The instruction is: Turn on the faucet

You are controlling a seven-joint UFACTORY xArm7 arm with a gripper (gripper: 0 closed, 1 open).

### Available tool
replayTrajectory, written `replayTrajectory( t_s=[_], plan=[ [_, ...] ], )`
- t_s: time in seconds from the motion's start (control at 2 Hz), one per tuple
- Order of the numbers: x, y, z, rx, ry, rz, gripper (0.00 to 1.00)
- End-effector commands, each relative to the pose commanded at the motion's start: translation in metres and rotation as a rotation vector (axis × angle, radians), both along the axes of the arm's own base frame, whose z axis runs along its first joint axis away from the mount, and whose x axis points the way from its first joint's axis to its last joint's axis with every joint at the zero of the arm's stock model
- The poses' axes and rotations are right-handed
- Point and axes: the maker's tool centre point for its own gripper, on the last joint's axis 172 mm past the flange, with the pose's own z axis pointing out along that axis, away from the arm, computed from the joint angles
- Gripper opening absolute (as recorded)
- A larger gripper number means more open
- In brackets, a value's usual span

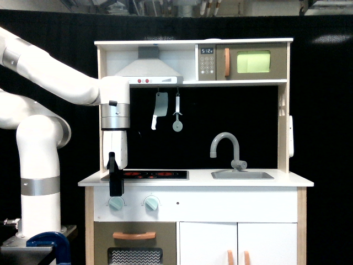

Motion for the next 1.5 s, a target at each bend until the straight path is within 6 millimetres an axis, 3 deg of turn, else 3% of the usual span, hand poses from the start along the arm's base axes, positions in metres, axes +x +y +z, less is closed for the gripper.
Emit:
replayTrajectory(
  t_s=[0.5,1.0,1.5],
  plan=[
    [0.009,0.003,0.009,-0.007,-0.053,0.026,1.00],
    [0.051,0.048,0.050,0.035,-0.208,0.364,1.00],
    [0.091,0.103,0.075,0.246,-0.381,0.789,1.00]
  ],
)
